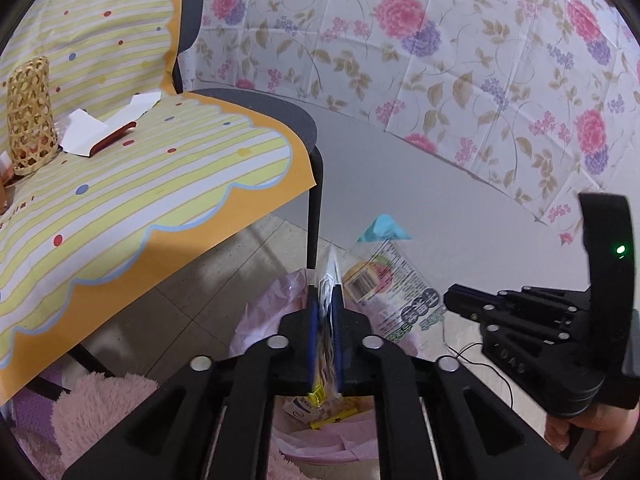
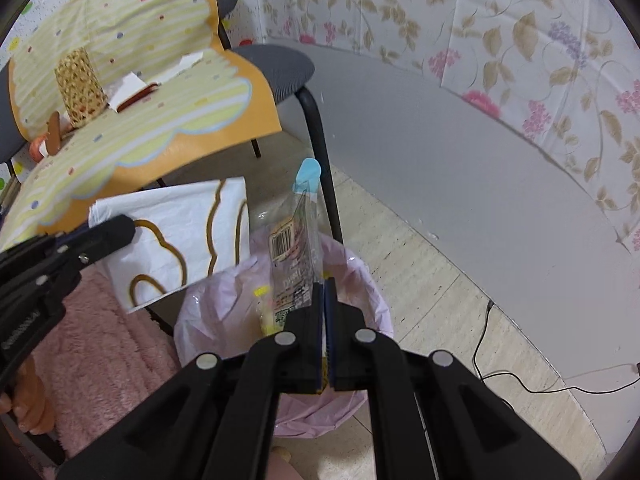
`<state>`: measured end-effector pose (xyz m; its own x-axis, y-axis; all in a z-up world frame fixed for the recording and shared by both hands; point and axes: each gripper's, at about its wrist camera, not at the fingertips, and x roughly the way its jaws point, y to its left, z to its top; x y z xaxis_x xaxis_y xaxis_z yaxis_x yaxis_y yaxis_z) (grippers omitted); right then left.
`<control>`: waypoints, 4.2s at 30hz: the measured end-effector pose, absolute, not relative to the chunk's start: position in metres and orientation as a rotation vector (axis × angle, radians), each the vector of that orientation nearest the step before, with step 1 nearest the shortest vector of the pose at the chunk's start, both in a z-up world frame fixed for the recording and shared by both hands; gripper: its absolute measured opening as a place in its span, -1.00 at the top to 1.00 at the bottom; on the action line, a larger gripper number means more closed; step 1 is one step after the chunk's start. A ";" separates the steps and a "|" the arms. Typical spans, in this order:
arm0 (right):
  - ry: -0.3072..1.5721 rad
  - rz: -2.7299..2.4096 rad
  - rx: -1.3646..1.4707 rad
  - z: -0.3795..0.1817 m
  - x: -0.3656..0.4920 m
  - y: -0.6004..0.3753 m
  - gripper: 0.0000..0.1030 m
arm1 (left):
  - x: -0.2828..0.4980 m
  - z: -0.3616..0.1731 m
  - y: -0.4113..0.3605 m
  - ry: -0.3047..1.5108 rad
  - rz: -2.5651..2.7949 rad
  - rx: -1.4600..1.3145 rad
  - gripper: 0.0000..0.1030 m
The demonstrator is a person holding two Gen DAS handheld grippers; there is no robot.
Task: Collect trash
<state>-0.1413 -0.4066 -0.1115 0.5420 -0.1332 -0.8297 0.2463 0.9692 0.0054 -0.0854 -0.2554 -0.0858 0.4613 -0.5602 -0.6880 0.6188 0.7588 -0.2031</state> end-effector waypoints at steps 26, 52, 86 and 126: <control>0.765 -0.139 0.130 -0.022 -0.142 -0.382 0.20 | -0.077 -0.038 -0.141 0.727 -0.433 0.018 0.04; 0.781 0.138 0.073 -0.020 0.007 -0.292 -0.01 | -0.001 -0.021 -0.032 0.723 -0.088 -0.040 -0.43; 0.948 0.262 -0.015 -0.083 0.188 -0.233 0.54 | 0.092 -0.049 0.004 0.781 -0.005 -0.078 -0.45; 0.772 0.471 0.041 -0.026 0.110 -0.226 0.63 | 0.061 -0.040 0.008 0.763 -0.018 -0.073 -0.45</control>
<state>0.1096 -0.2261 -0.0258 0.6184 0.4243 -0.6615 -0.3947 0.8955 0.2054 0.0609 0.0084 -0.0401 0.7230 -0.0431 -0.6895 -0.0102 0.9973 -0.0730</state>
